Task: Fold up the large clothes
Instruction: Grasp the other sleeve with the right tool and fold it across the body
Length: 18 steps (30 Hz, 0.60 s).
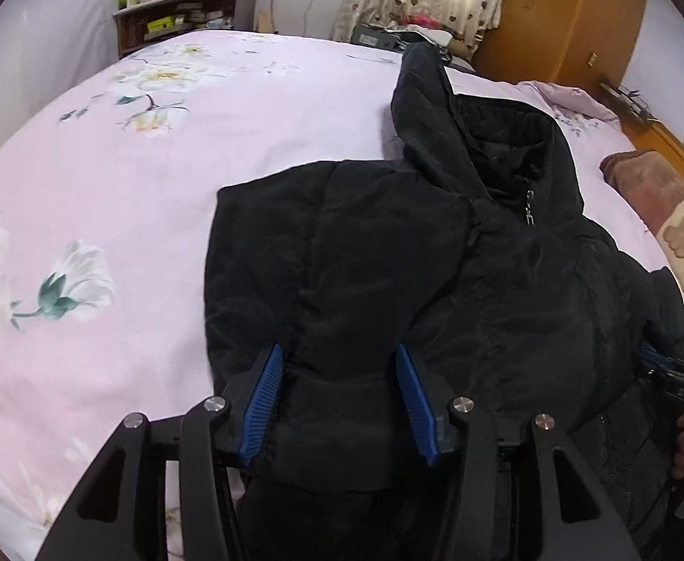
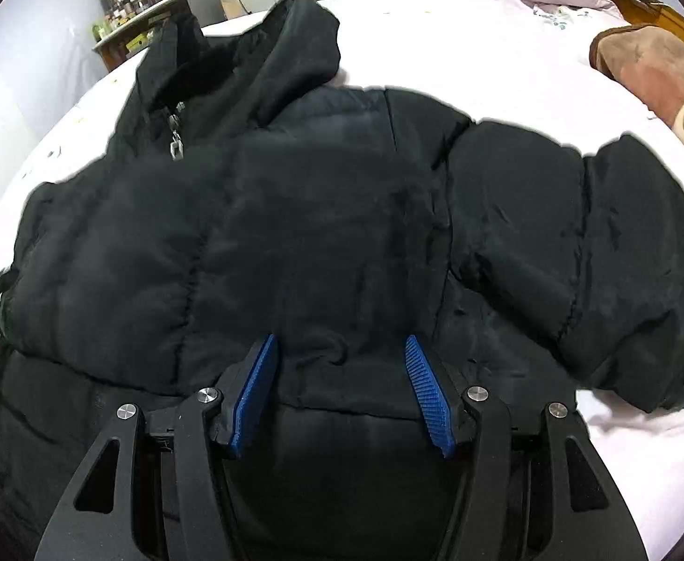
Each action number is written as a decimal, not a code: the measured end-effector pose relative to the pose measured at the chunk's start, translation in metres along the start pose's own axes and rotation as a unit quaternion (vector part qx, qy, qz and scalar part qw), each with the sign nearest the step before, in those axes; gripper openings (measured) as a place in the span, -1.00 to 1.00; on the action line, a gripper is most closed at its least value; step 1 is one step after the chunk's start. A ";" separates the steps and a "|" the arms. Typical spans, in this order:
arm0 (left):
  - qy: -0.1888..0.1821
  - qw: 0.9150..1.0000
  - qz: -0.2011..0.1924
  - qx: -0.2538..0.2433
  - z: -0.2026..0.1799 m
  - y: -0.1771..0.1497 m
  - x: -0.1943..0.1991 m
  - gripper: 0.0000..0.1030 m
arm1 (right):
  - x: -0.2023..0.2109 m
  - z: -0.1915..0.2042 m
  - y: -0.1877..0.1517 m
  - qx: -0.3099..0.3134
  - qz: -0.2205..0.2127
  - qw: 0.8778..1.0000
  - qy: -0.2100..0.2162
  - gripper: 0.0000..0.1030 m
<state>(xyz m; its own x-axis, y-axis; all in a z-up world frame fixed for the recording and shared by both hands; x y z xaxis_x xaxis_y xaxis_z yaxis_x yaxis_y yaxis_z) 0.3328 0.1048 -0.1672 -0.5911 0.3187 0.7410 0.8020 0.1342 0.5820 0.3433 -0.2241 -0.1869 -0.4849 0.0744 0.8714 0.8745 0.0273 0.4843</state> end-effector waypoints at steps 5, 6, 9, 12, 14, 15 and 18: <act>-0.014 1.000 -0.011 -0.005 -0.024 -0.001 0.032 0.00 | 0.034 -0.010 -0.003 -0.029 -0.003 1.000 0.007 0.12; -0.022 1.000 -0.016 -0.008 -0.033 -0.003 0.041 0.00 | 0.043 -0.014 -0.006 -0.038 -0.007 0.999 0.009 0.12; -0.037 0.999 -0.017 -0.029 -0.061 -0.018 0.060 0.00 | 0.073 -0.033 -0.023 -0.062 -0.023 0.998 0.008 0.12; -0.052 0.997 -0.011 -0.053 -0.086 -0.033 0.072 0.00 | 0.091 -0.051 -0.040 -0.086 -0.028 0.996 0.006 0.12; -0.058 0.996 -0.009 -0.067 -0.101 -0.040 0.078 0.00 | 0.101 -0.071 -0.053 -0.102 -0.028 0.994 -0.003 0.12; -0.063 0.995 -0.007 -0.075 -0.108 -0.042 0.080 0.00 | 0.105 -0.081 -0.059 -0.110 -0.029 0.994 -0.008 0.12; -0.071 0.993 -0.003 -0.091 -0.126 -0.048 0.082 0.01 | 0.109 -0.102 -0.068 -0.129 -0.030 0.991 -0.019 0.12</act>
<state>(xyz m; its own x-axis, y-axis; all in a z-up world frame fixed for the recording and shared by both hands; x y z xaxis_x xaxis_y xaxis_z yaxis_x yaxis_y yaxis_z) 0.2352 0.0060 -0.0925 -0.5669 0.4495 0.6903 0.7625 -0.0308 0.6462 0.2297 -0.3193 -0.1164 -0.5303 0.1176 0.8396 0.8101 -0.2219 0.5427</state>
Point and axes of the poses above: each gripper's, at about its wrist camera, not at the fingertips, and x roughly against the way its jaws point, z to its left, y to its top, the point moved 10 cm from there along -x, roughly the way its jaws point, and after that the axes turned 13 degrees about -y, right-handed, at the moved point
